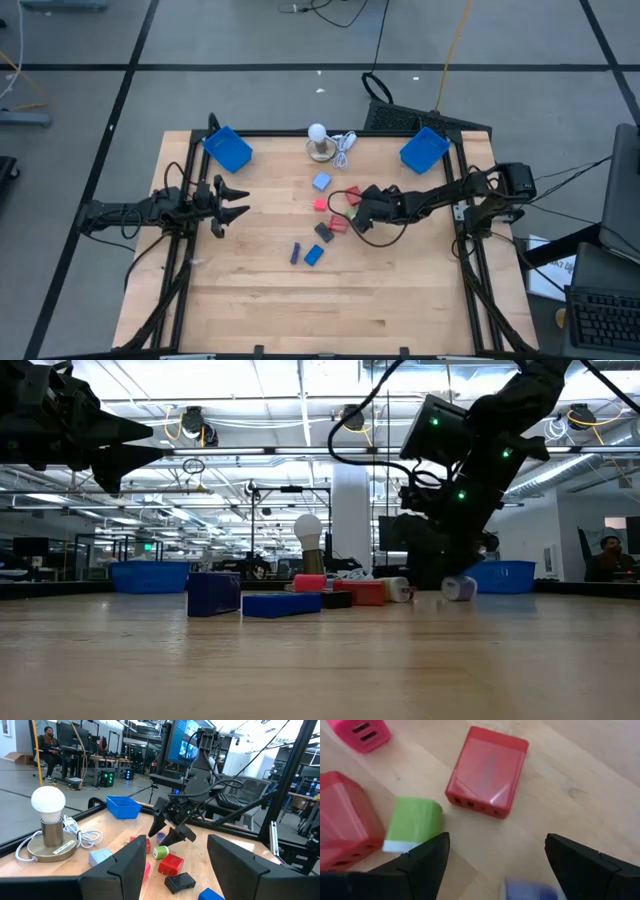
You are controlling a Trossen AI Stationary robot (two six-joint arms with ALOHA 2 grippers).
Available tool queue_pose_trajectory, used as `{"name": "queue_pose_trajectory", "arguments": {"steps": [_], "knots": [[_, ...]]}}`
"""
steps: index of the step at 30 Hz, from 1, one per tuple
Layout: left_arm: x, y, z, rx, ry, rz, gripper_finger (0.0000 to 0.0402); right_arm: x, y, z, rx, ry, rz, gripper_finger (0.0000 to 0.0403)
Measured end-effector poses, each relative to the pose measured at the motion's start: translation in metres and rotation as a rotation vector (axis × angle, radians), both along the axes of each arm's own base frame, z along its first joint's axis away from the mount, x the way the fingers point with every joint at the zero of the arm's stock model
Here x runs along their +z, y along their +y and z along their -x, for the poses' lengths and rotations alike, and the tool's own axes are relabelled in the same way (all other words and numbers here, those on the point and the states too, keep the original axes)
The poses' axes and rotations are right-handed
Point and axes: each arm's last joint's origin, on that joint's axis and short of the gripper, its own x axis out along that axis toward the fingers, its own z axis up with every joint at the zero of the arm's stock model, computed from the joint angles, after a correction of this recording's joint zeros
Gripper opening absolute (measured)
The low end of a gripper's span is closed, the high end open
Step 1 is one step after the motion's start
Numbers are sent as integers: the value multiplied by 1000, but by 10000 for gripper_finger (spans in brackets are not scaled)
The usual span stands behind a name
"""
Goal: Pick & Place Office items
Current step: Put the violet charger adapter into the right blue bin
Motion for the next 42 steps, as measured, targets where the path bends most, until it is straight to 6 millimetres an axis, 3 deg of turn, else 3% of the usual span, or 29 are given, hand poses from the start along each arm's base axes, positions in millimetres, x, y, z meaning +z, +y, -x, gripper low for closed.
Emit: {"name": "queue_pose_trajectory", "arguments": {"steps": [3,9,18,26,34,42], "knots": [[0,0,0,0,0,0,214,1,-1,6,74,82,1,304],[0,0,0,0,0,0,214,20,-3,18,283,138,-76,286],[0,0,0,1,0,0,214,46,-2,33,618,219,66,276],[0,0,0,0,0,0,214,43,5,44,734,353,66,274],[0,0,0,1,0,0,214,40,22,51,866,372,-99,266],[0,0,0,0,0,0,214,39,38,55,937,404,-115,256]]}}
